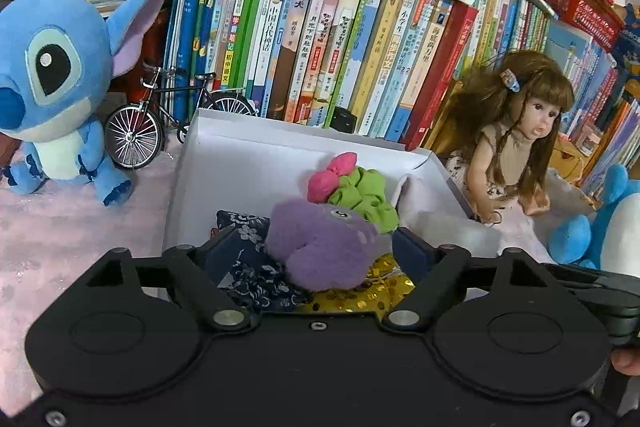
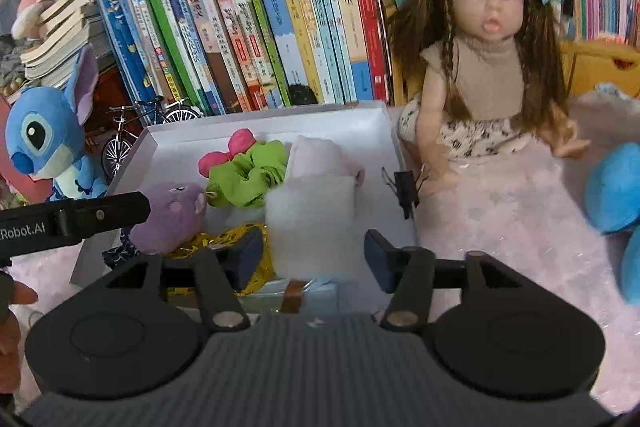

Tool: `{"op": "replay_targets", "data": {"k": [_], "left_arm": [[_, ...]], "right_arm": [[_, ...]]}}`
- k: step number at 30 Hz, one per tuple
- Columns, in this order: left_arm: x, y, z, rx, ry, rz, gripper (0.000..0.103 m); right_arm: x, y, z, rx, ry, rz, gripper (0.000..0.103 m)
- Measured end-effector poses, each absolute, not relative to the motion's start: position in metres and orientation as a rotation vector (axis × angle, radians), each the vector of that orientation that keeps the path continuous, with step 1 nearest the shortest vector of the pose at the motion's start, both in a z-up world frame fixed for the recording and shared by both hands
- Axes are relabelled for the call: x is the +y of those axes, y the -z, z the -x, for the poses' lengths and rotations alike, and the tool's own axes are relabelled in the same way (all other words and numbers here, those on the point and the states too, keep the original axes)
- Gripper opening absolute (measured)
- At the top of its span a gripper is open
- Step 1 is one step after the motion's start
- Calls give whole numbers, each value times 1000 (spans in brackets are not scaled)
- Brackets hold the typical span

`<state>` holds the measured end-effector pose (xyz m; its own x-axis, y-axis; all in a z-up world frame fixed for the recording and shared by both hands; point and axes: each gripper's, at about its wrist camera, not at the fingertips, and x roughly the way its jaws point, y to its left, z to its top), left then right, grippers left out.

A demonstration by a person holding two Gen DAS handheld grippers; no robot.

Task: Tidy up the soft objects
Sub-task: 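Lower the ball and block into the white box and open both grippers, then move both tools back over the pipe frame items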

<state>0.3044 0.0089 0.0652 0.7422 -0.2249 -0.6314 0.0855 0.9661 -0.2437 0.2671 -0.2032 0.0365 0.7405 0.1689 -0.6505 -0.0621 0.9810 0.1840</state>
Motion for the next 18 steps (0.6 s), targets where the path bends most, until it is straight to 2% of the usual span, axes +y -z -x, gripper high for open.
{"op": "replay_targets", "data": {"k": [2, 5, 9, 12, 18], "left_arm": [[11, -68, -297, 707, 175, 208, 85], [11, -72, -285, 691, 179, 199, 89], [11, -76, -266, 671, 196, 179, 91], [9, -80, -254, 657, 204, 171, 91], [5, -85, -225, 594, 236, 115, 92]], "right_arm": [[-202, -43, -260, 702, -126, -130, 82], [-202, -51, -247, 665, -136, -96, 88], [-202, -59, -231, 629, -156, -70, 91], [-201, -64, -219, 599, -169, -52, 99], [-199, -74, -192, 542, -198, -15, 103]]}}
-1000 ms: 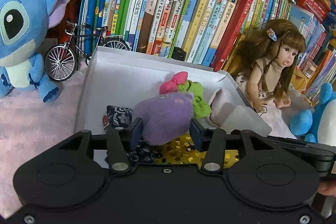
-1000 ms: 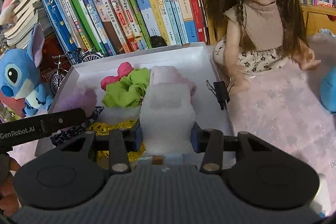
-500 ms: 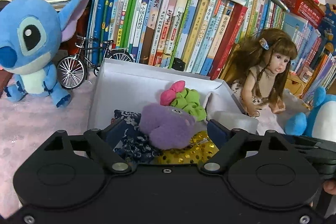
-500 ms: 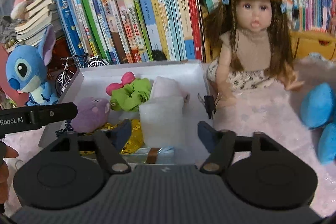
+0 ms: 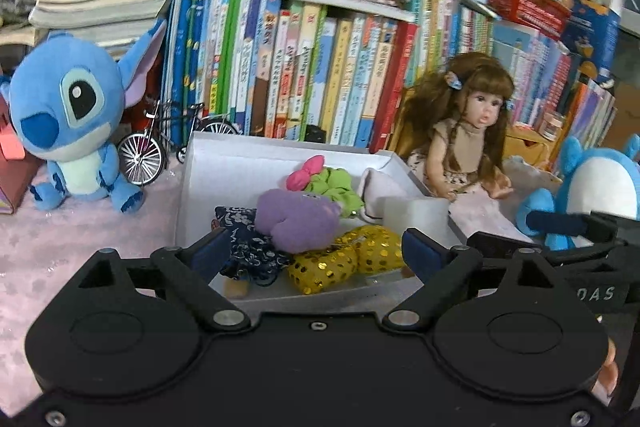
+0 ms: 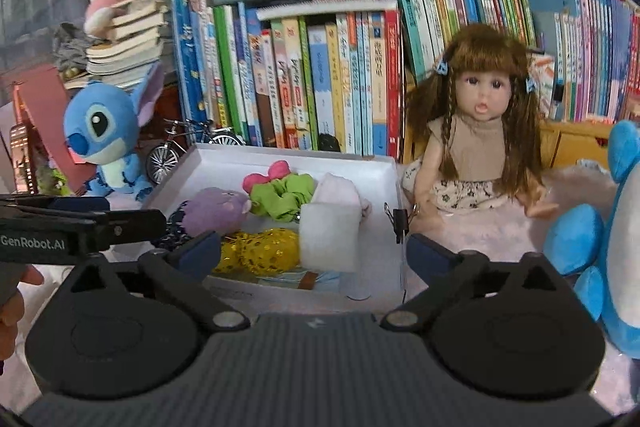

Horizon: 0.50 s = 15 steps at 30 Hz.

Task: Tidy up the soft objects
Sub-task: 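Move both tools back over the pipe frame items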

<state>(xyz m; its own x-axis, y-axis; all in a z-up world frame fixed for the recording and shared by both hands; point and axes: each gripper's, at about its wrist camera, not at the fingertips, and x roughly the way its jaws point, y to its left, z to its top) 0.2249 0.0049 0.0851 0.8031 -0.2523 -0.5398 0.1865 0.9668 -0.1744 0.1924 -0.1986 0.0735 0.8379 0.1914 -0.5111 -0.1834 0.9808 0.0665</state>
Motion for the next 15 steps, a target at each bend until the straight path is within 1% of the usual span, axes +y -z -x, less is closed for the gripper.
{"op": "replay_targets", "data": {"k": [15], "left_arm": [[2, -77, -172, 558, 307, 86, 93]], "right_arm": [[-205, -75, -135, 469, -235, -18, 103]]}}
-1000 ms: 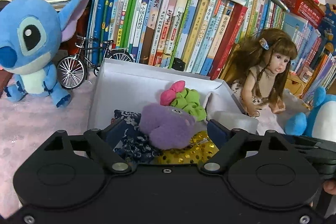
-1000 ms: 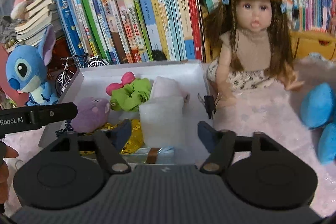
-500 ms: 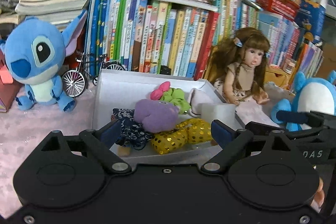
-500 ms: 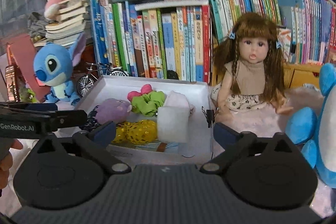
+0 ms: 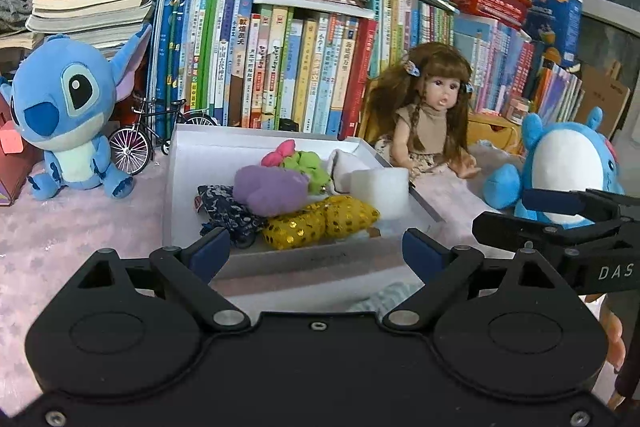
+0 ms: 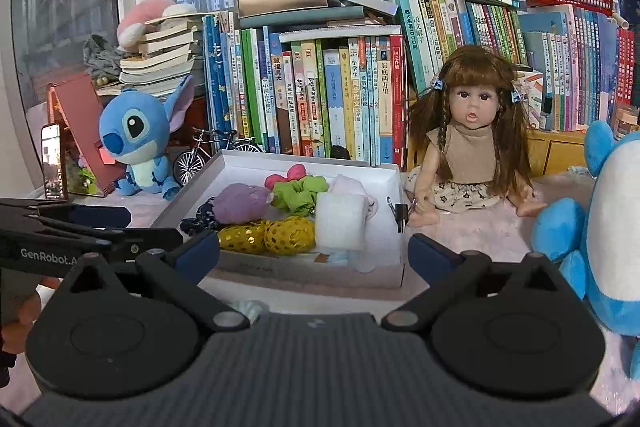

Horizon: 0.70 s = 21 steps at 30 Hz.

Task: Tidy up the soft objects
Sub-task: 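Move both tools back over the pipe frame items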

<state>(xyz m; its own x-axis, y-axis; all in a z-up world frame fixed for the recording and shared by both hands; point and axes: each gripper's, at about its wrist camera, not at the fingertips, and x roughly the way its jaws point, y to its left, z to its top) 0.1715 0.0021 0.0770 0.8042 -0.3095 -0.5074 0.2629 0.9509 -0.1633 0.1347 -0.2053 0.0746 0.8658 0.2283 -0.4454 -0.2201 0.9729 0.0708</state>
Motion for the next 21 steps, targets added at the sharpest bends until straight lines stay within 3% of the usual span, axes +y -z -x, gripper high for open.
{"op": "replay_targets", "data": {"k": [21], "left_arm": [[-1, -54, -123, 561, 322, 86, 94]], "right_arm": [[-207, -44, -54, 388, -188, 48, 103]]}}
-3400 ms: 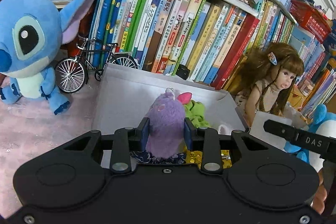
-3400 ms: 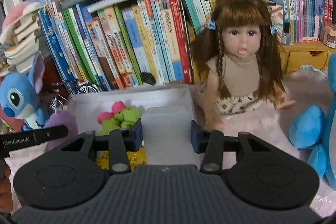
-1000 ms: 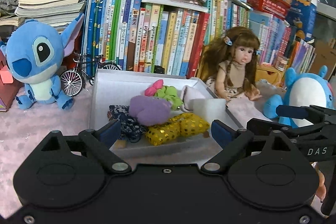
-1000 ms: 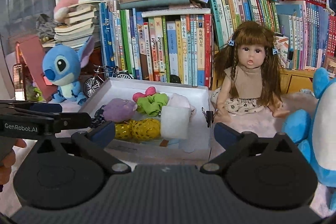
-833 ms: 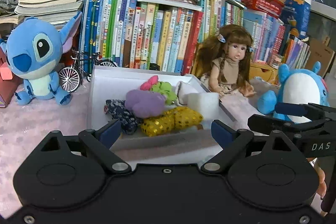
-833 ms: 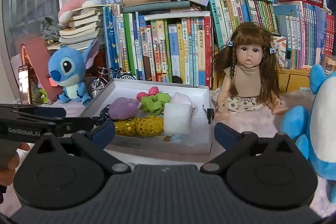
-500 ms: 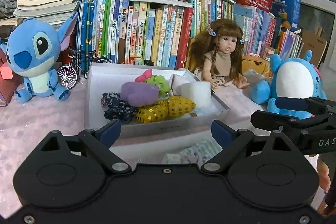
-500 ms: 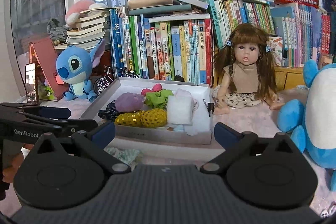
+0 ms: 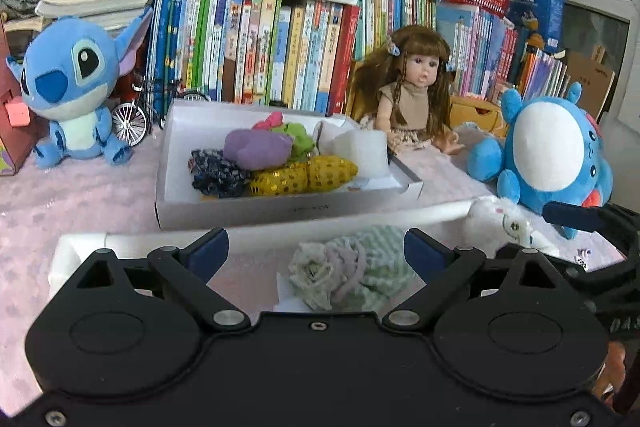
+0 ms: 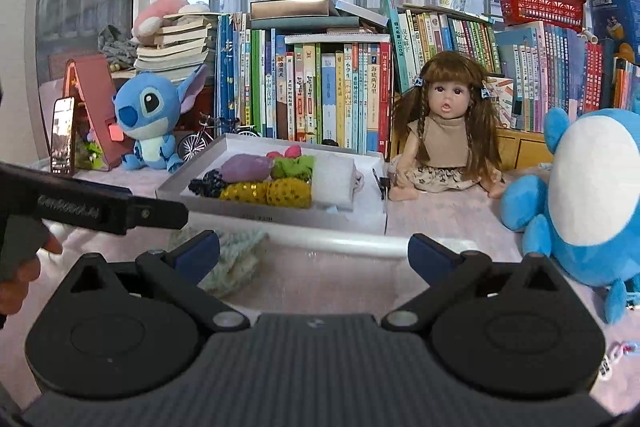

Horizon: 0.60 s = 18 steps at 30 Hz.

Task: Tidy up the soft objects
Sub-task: 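Move both tools back over the pipe frame items, then grasp the green checkered cloth with the left gripper while the right gripper grasps the small beige tag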

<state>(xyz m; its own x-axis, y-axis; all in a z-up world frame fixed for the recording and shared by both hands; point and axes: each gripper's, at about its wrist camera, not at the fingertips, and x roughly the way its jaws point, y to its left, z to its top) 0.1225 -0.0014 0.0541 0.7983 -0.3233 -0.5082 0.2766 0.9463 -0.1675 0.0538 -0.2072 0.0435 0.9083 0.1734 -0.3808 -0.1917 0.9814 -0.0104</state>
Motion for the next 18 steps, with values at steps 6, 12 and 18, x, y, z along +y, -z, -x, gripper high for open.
{"op": "replay_targets", "data": {"k": [6, 12, 18], "left_arm": [[-5, -44, -124, 592, 322, 104, 94], [-8, -34, -124, 599, 331, 133, 93], [-15, -33, -122, 588, 389, 127, 77]], "right_arm": [[-206, -36, -33, 377, -162, 63, 103], [-205, -19, -16, 402, -149, 39, 103], [-201, 1, -7, 436, -120, 36, 103]]}}
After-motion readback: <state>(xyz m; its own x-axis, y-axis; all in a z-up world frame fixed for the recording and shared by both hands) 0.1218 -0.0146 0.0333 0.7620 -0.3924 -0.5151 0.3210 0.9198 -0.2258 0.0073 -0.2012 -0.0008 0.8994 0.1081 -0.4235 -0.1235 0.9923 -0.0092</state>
